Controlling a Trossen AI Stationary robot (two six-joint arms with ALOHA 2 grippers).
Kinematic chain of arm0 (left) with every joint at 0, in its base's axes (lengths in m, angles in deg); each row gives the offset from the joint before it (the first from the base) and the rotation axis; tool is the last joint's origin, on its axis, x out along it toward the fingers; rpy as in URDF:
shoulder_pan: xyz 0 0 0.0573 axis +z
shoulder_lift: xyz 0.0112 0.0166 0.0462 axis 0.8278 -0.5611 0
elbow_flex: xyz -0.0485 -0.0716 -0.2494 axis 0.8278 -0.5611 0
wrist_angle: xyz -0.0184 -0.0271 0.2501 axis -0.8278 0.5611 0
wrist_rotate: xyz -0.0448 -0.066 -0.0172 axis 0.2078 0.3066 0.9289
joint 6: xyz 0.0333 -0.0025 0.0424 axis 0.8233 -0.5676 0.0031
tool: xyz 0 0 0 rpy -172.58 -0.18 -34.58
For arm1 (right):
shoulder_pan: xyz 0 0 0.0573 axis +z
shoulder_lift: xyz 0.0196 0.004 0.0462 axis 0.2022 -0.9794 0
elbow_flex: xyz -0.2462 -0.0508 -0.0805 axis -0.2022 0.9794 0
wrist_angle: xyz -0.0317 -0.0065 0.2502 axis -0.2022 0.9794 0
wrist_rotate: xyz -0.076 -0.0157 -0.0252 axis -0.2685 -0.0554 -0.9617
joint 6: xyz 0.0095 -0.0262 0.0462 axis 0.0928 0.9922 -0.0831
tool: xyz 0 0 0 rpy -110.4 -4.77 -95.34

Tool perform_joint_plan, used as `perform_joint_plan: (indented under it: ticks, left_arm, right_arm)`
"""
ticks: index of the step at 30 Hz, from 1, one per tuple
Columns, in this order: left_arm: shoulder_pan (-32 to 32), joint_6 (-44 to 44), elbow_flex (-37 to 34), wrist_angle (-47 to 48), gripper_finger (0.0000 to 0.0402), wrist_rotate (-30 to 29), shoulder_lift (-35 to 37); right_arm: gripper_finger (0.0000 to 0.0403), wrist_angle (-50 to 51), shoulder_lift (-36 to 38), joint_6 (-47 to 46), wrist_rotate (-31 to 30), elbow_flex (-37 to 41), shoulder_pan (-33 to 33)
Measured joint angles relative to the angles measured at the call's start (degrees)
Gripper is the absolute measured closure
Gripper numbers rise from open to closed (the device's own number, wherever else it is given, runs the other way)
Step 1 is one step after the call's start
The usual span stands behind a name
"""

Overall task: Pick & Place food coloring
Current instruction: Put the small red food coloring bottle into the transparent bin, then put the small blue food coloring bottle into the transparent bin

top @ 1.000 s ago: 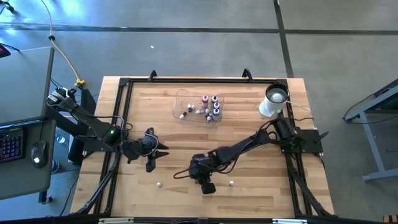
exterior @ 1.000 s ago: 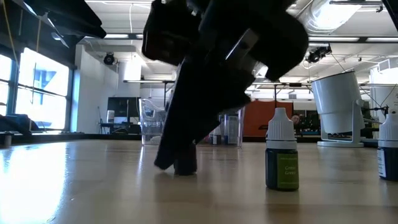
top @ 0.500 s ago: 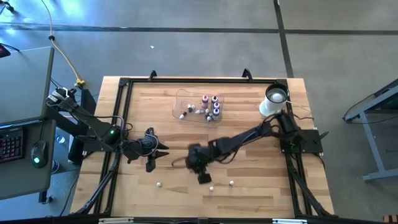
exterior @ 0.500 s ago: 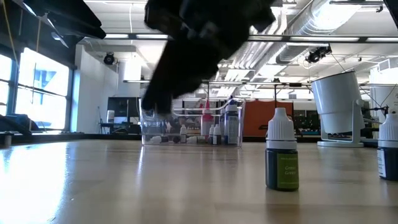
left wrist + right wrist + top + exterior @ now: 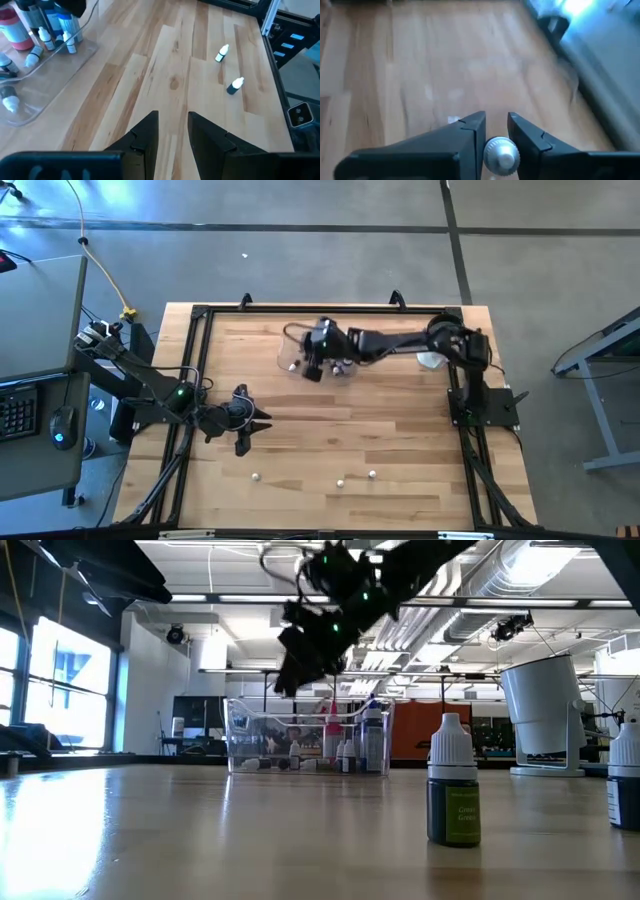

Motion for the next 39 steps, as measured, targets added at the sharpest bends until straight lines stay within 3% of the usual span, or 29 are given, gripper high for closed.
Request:
perform_joint_plan:
  ticks: [5, 14, 20, 24, 30, 32, 35, 39]
  left_arm:
    - [0.0, 0.3, 0.0, 0.2, 0.0298, -0.3, 0.0]
    - [0.0, 0.9, 0.0, 0.1, 0.0298, -0.7, 0.0]
    - [0.0, 1.0, 0.0, -0.2, 0.0298, 0.5, 0.0]
    - [0.0, 1.0, 0.0, -0.1, 0.0298, 4.5, 0.0]
    - [-0.9, 0.2, 0.0, -1.0, 0.0298, 16.9, -0.5]
    - [-2.9, 1.0, 0.0, -1.6, 0.0298, 18.6, -1.2]
    - [-7.5, 1.7, 0.1, -3.0, 0.0298, 15.2, -3.0]
    - [-14.2, 1.2, 0.1, -2.8, 0.0298, 6.1, -8.1]
  right_arm:
    - [0.0344, 2.3, -2.6, -0.4, 5.0, 1.7, -3.5]
    - [0.0299, 7.1, -3.1, 1.2, 4.0, 1.6, -3.6]
    - [0.0293, 8.5, -1.8, 1.3, 4.1, 1.1, -3.3]
    - [0.0303, 10.6, 2.0, 1.3, 4.9, -1.3, -1.0]
    - [0.0318, 18.0, 10.3, 1.3, 5.0, -3.2, 6.3]
    - [0.0320, 21.3, 12.8, 1.3, 5.0, -3.2, 9.5]
    - [0.0320, 26.7, 15.4, -0.5, 4.8, -3.2, 14.2]
    - [0.0320, 31.3, 17.1, -5.1, 4.0, -3.2, 19.8]
